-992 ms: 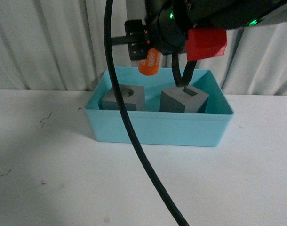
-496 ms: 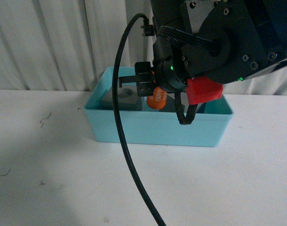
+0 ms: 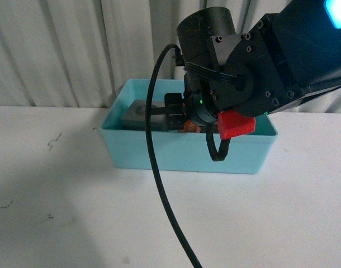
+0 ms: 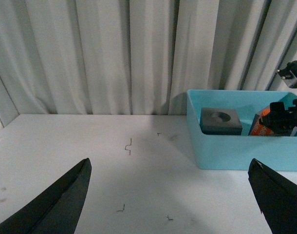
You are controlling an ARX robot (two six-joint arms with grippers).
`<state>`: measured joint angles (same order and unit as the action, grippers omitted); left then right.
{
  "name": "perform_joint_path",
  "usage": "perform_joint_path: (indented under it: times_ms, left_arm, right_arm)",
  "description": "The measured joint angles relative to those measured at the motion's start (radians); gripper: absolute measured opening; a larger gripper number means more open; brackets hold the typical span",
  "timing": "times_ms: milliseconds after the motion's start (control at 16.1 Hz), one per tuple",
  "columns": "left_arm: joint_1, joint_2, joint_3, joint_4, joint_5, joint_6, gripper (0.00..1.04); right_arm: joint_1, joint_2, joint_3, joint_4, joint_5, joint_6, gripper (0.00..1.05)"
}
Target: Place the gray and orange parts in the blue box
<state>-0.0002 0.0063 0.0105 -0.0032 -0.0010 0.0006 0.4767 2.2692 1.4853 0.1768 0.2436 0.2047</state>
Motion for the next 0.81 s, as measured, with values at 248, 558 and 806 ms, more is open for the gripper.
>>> perform_joint_path:
  times_ms: [248,558,806]
  left_arm:
    - [0.0,0.0,0.0,0.0,0.0,0.0,0.98]
    - [0.0,0.0,0.0,0.0,0.0,0.0,0.98]
    - [0.0,0.0,0.0,0.0,0.0,0.0,0.98]
  right_arm:
    - [0.0,0.023,0.056,-0.016,-0.003,0.011,0.46]
    - [0.0,0.049,0.071,-0.027,-0.005,0.013,0.46]
    - [0.0,0.049,0.08,-0.027,-0.005,0.013,0.46]
